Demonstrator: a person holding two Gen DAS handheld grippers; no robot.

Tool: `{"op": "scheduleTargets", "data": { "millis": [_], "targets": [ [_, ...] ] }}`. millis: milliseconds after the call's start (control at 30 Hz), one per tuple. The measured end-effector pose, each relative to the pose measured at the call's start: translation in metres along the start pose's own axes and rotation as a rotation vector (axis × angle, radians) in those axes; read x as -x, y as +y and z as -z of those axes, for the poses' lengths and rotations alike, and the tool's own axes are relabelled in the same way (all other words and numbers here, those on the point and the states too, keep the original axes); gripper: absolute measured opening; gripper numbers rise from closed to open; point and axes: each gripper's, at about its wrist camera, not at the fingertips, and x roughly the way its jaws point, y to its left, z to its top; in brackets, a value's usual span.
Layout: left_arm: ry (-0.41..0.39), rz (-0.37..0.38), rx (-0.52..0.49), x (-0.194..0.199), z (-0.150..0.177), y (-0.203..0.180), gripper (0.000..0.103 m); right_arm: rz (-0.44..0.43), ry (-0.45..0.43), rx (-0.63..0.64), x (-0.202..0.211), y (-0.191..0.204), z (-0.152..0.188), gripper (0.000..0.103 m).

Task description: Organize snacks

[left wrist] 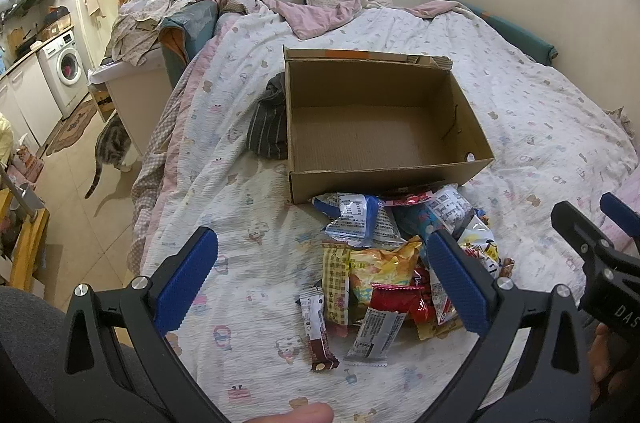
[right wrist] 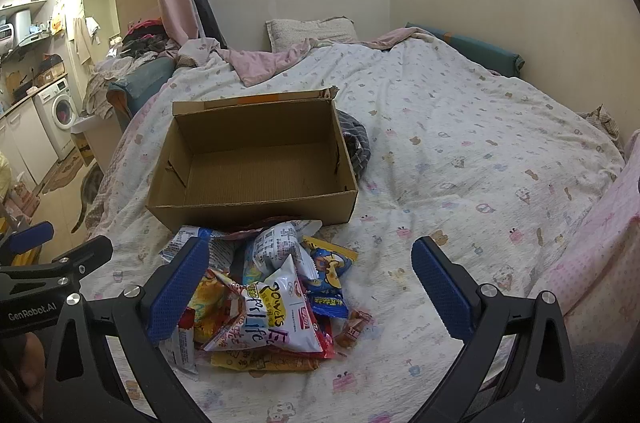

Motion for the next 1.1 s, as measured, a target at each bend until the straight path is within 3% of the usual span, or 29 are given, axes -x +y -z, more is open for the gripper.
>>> {"op": "scheduleTargets", "data": {
  "millis": [533,733,800,900,967,1100],
  "targets": [
    [0.027,0.007,-0.005,0.004,-0.008,0.000,0.103,-0.031,0.019,-0.016,0.001,-0.005,-0.006,0.103],
    [0.059,0.018,0.056,-0.002,-0.022,0.012,0.103,-0.113,0.162,-0.060,-0.007,-0.027,-0.030,0.103],
    [0.079,0.056,0.100,-0.006,-0.028,0.016,0.103,-0.127,0.188,-0.072,-0.010,-0.033,-0.037,0.103],
    [0.139,0.247,0.249,-0.018,-0.045,0.024,0.103,-0.100,0.186,-0.051,-0.012,-0.035,-0.042,0.103],
    [0.187,0.336,0.314,-0.029,-0.062,0.018,0.103,-0.085,0.183,-0.051,-0.013,-0.038,-0.044,0.103],
    [0.234,0.295,0.346,-0.049,-0.081,0.006,0.103,-0.103,0.201,-0.086,-0.018,-0.045,-0.047,0.103]
  ]
}}
